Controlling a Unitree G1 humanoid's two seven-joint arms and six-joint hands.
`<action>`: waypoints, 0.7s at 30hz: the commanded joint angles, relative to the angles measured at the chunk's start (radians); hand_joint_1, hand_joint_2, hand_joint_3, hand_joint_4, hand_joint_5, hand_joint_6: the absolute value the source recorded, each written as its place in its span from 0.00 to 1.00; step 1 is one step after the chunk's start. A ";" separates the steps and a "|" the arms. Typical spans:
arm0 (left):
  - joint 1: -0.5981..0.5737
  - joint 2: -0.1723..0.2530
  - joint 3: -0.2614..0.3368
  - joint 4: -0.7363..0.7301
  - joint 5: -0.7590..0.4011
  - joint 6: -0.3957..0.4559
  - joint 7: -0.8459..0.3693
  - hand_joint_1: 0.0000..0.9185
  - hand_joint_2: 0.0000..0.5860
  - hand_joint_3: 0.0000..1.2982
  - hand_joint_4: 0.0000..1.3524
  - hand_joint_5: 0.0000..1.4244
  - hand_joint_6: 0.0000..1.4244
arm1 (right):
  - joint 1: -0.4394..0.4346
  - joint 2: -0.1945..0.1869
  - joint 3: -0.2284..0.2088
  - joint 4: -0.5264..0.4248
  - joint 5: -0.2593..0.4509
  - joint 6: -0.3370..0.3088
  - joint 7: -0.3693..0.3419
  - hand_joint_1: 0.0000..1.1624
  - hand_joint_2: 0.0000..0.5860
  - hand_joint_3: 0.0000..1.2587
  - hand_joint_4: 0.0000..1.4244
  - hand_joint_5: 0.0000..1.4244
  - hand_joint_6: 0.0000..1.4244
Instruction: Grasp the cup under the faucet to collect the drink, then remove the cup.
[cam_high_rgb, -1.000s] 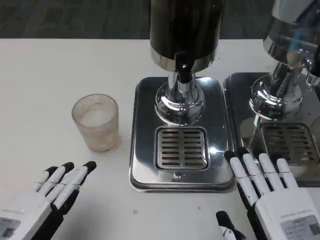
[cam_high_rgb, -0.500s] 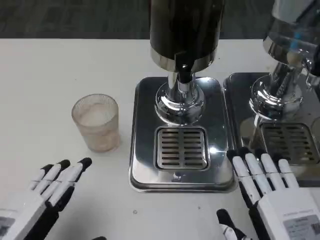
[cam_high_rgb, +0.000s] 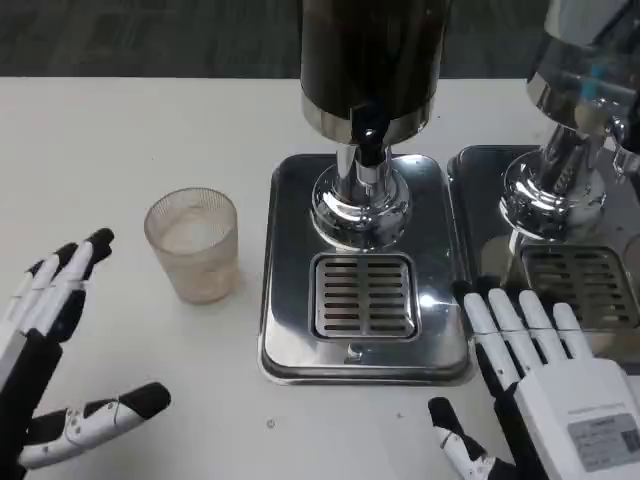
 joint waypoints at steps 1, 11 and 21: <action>-0.076 -0.008 0.000 0.100 -0.064 -0.026 0.008 0.00 0.05 0.00 0.00 0.00 0.00 | -0.014 0.010 0.003 -0.002 0.022 -0.011 0.002 0.18 0.76 0.00 0.00 0.00 0.00; -0.263 -0.016 -0.029 0.303 -0.093 -0.027 0.011 0.02 0.05 0.00 0.00 0.00 0.00 | -0.056 0.034 0.019 0.024 0.046 -0.021 0.000 0.19 0.76 0.02 0.00 0.00 0.00; -0.454 -0.001 -0.088 0.561 -0.091 -0.032 0.012 0.11 0.03 0.00 0.00 0.00 0.02 | -0.105 0.060 0.039 0.043 0.057 -0.029 -0.007 0.21 0.75 0.06 0.00 0.00 0.00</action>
